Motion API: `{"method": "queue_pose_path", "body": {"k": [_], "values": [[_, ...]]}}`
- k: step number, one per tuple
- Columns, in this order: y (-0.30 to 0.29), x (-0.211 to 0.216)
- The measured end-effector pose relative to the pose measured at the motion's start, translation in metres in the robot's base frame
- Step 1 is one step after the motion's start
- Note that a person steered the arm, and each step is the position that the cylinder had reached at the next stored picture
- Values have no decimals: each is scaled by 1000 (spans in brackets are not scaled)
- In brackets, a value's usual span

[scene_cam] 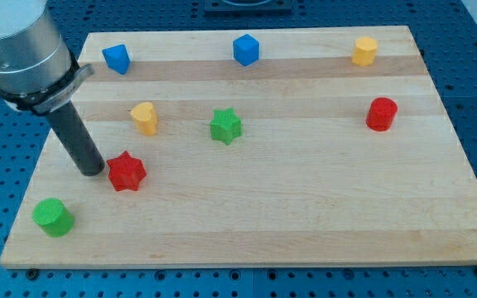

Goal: Place red star vertically below the green star

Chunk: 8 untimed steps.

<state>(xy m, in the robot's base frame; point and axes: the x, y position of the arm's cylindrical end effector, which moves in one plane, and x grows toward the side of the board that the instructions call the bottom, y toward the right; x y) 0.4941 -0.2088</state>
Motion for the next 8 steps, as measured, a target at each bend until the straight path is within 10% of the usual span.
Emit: {"method": "queue_pose_path", "body": {"k": [3,8], "values": [[124,48],[151,50]]}}
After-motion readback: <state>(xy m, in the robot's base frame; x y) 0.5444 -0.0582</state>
